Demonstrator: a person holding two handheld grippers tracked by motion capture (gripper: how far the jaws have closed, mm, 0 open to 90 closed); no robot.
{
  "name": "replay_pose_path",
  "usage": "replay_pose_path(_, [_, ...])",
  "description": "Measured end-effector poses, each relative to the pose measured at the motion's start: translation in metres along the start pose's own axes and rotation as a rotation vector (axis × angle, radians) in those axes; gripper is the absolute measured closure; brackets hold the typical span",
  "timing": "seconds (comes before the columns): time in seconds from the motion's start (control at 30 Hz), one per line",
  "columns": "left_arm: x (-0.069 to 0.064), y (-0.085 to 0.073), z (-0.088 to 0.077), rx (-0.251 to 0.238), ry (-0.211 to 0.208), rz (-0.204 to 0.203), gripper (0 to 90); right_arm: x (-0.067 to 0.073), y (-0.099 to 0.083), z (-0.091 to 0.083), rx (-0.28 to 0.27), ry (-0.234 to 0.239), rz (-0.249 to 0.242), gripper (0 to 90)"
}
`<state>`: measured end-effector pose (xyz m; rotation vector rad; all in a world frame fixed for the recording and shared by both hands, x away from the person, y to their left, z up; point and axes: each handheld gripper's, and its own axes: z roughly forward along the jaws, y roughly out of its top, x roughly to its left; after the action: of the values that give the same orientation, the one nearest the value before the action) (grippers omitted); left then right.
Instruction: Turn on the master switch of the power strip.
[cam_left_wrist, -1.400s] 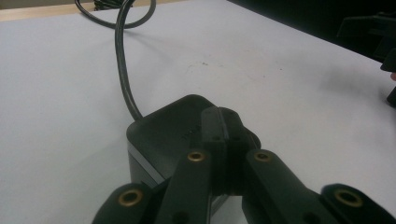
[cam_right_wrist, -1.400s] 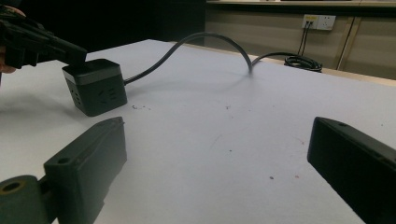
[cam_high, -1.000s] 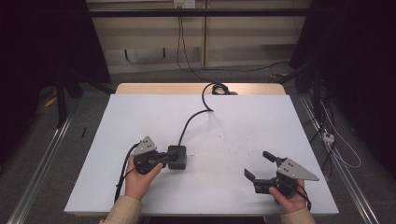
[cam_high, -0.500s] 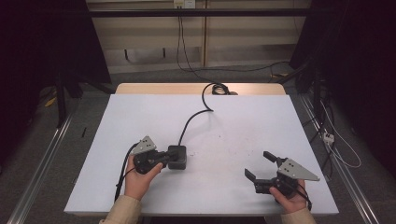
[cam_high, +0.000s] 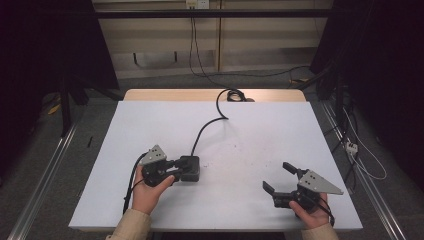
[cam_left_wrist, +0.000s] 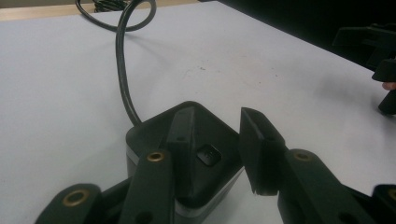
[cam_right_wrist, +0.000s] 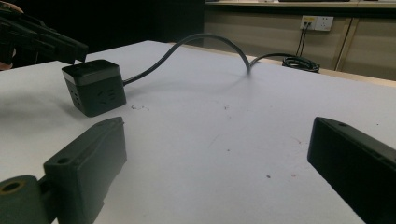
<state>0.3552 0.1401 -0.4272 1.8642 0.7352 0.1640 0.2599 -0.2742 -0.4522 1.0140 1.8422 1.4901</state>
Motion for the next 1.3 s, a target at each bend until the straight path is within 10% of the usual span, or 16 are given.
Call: replay_pose_path(1.3, [0.003, 0.000, -0.013, 0.014, 0.029, -0.032, 10.6, 0.001, 0.001, 0.003, 0.000, 0.012, -0.004, 4.1])
